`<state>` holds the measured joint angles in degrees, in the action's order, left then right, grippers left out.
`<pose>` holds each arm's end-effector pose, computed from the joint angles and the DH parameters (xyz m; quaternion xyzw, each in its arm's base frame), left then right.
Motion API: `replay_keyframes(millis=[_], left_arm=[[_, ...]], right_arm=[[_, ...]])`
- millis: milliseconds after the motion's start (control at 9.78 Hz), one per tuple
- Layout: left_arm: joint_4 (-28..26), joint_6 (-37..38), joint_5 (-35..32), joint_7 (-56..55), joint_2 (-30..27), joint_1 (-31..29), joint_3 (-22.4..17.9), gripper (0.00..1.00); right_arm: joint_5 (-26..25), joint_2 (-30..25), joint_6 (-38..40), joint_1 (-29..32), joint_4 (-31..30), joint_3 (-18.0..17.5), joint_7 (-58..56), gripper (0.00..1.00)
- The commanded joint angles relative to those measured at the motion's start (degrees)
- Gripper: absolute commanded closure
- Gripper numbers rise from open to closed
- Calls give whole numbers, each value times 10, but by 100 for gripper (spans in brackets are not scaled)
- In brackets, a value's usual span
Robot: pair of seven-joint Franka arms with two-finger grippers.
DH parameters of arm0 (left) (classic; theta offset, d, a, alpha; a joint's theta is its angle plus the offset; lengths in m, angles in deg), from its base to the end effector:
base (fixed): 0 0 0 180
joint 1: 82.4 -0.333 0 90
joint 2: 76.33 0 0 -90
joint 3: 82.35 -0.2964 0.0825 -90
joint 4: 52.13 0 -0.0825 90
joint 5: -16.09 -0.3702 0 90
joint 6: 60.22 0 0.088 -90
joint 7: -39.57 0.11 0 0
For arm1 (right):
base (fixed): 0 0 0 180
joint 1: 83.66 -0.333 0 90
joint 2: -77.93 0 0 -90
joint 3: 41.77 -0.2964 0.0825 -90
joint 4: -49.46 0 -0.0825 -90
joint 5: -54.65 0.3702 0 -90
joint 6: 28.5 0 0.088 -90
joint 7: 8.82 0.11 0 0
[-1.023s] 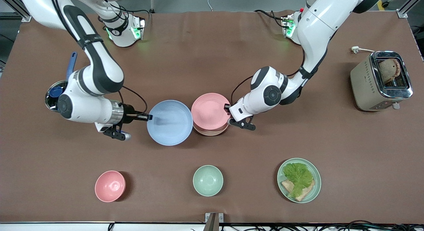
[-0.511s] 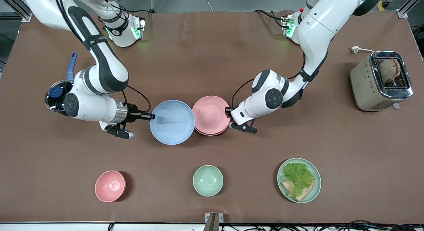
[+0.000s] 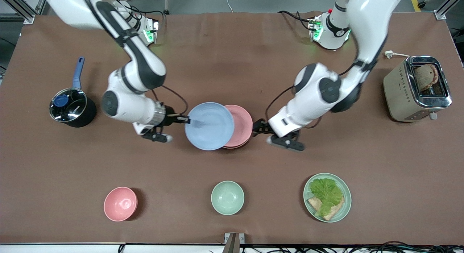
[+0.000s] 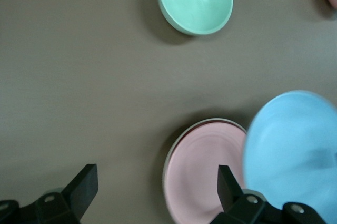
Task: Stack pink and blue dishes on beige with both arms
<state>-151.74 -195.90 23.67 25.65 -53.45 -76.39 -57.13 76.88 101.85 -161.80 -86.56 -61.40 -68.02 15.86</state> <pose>0.5754 -0.3181 0.3803 0.9793 -0.0816 0.0693 0.1718 0.5307 0.2912 0.2828 -0.9671 0.1104 0.1050 0.2035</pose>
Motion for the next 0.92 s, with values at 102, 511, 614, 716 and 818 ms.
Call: replay_keyframes(millis=[102, 511, 614, 716, 818], left_arm=[[-26, 140, -33, -12, -126, -58, -5, 0], [109, 328, -42, -11, -151, -97, -4, 0], [144, 371, -42, -6, -154, -113, -4, 0], [158, 406, -43, -2, -162, -84, -38, 0], [157, 428, -37, 1, -195, -46, -100, 0]], right_arm=[[-4, 28, -80, -20, -30, -11, 19, 97], [-4, 56, -125, -32, -35, -21, 19, 93], [-4, 67, -147, -38, -36, -21, 19, 91], [-4, 68, -145, -35, -35, -21, 16, 75], [-4, 68, -143, -30, -34, -21, 14, 44]])
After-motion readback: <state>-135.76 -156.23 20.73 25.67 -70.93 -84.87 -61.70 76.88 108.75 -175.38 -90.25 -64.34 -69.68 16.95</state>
